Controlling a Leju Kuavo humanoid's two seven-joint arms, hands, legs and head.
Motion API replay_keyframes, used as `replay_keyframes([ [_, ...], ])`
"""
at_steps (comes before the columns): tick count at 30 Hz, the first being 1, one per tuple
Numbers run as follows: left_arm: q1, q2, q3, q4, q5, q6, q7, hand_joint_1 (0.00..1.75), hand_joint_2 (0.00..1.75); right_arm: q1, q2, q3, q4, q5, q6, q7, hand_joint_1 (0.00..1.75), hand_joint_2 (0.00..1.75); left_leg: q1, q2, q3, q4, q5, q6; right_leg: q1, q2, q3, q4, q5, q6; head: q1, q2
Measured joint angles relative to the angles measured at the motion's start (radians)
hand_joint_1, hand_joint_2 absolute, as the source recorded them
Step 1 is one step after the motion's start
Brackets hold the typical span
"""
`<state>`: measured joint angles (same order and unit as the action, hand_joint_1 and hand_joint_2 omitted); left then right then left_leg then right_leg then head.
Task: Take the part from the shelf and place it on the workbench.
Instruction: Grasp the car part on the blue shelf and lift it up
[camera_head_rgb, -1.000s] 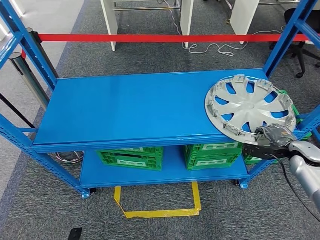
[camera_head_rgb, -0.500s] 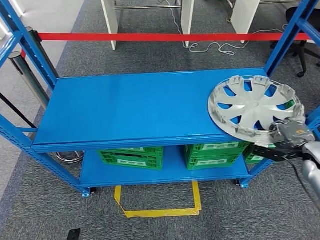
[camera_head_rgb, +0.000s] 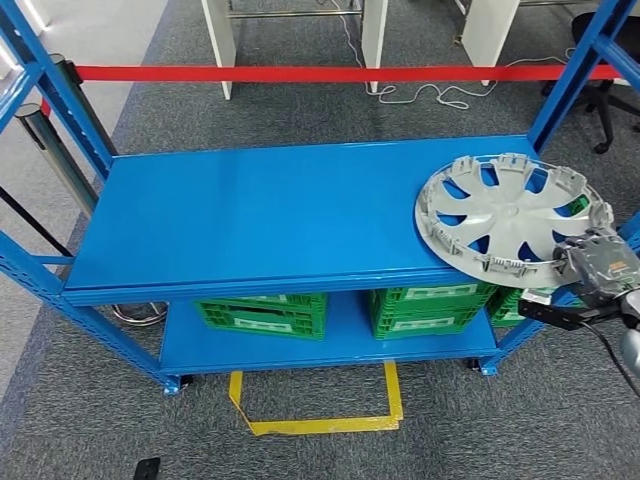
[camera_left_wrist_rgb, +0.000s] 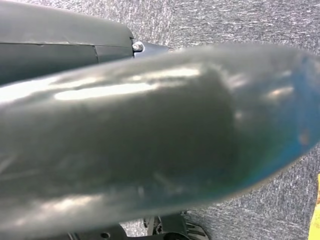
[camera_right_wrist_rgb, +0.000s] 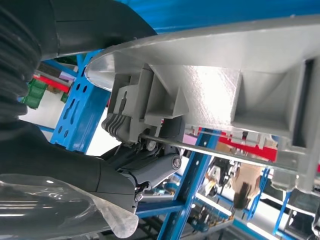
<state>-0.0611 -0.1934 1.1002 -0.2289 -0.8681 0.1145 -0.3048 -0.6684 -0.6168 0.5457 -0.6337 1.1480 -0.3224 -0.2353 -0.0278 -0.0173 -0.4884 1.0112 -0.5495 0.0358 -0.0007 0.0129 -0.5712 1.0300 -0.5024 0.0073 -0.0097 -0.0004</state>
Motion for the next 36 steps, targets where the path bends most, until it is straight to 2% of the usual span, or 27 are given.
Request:
replay_keyframes([
  [25,-0.001,0.000,0.000,0.000,-0.004,0.002,0.000,0.00,0.00,0.037,-0.013,-0.037,-0.052,0.012,-0.029,0.000,1.75,1.75,0.000,0.000,0.000,0.000,0.000,0.000,0.000,0.000,0.000,0.000,0.000,0.000,0.000,0.000],
  [32,-0.001,0.000,0.000,0.000,-0.020,0.004,0.000,0.00,0.00,0.094,-0.019,-0.106,-0.148,0.053,-0.095,-0.008,1.75,1.75,0.000,0.000,0.000,0.000,0.000,0.000,0.000,0.000,0.000,0.000,0.000,0.000,0.000,0.000],
  [36,-0.001,0.000,0.000,0.000,-0.031,0.004,-0.002,0.00,0.00,0.148,-0.022,-0.161,-0.227,0.018,-0.099,-0.017,1.75,1.75,0.000,0.000,-0.001,0.000,0.000,0.000,0.000,0.000,0.000,0.000,0.000,0.000,0.000,0.000],
])
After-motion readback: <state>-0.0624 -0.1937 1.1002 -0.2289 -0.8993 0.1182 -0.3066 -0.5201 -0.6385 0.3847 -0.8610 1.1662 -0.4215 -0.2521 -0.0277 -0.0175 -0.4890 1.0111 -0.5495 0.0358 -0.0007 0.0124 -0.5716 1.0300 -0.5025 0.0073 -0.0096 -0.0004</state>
